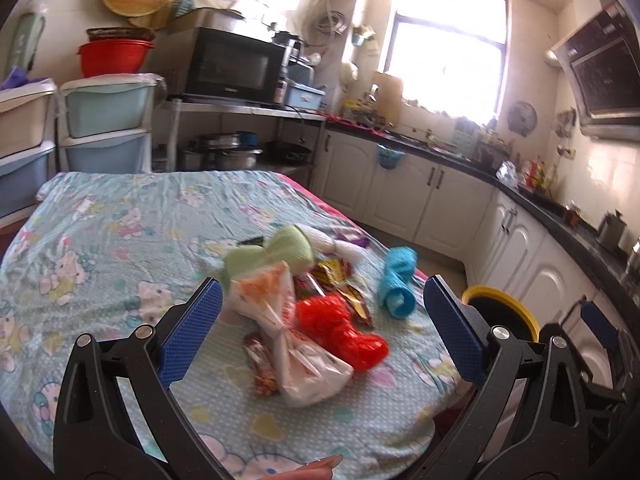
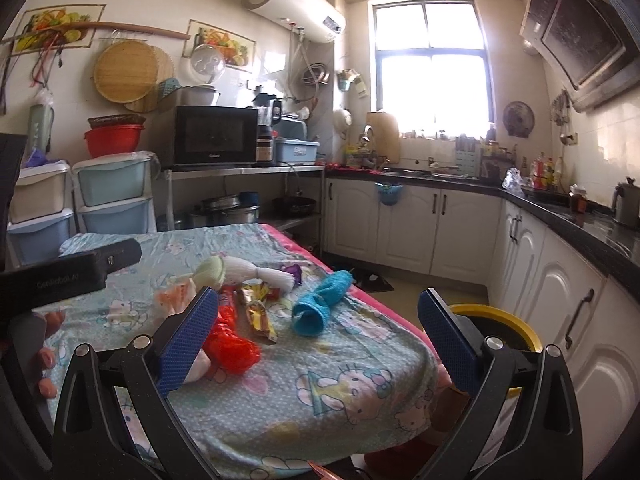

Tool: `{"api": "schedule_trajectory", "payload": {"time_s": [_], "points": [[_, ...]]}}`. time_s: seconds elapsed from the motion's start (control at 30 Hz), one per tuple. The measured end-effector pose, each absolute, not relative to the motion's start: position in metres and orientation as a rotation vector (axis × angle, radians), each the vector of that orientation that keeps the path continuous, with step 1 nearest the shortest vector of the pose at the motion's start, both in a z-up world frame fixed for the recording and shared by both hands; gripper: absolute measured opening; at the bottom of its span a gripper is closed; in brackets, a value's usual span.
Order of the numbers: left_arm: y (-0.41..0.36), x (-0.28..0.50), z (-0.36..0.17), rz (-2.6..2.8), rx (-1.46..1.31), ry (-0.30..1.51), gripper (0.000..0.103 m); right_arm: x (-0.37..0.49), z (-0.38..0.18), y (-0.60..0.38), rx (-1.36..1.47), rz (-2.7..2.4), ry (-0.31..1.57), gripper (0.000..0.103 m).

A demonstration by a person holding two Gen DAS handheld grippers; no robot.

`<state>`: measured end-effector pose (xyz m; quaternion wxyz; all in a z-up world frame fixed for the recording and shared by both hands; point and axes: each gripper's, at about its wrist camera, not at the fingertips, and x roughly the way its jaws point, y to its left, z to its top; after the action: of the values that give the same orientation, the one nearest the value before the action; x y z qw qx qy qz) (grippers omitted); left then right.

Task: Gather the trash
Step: 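Grasp the red plastic bag with the right tool while the left tool grasps the white-orange bag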

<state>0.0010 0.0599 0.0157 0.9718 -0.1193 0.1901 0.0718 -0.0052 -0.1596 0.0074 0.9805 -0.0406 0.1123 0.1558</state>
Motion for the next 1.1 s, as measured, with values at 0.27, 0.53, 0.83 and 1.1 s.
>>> {"api": "schedule_trajectory", "payload": {"time_s": [0.27,0.53,0.83,1.1], "points": [[0.092,0.002,0.022,0.242,-0.275,0.376,0.093,0.012,0.017,-0.124,-0.114,0.458,0.239,0.097],[0.136,0.038,0.011,0.274,-0.345,0.507,0.093,0.049,0.015,-0.092,-0.182,0.566,0.337,0.097],[0.162,0.099,-0.022,0.224,-0.41,0.691,0.092,0.097,-0.014,-0.059,-0.3,0.669,0.499,0.097],[0.171,0.133,-0.065,0.13,-0.545,0.82,0.092,0.129,-0.048,-0.041,-0.347,0.717,0.663,0.08]]}}
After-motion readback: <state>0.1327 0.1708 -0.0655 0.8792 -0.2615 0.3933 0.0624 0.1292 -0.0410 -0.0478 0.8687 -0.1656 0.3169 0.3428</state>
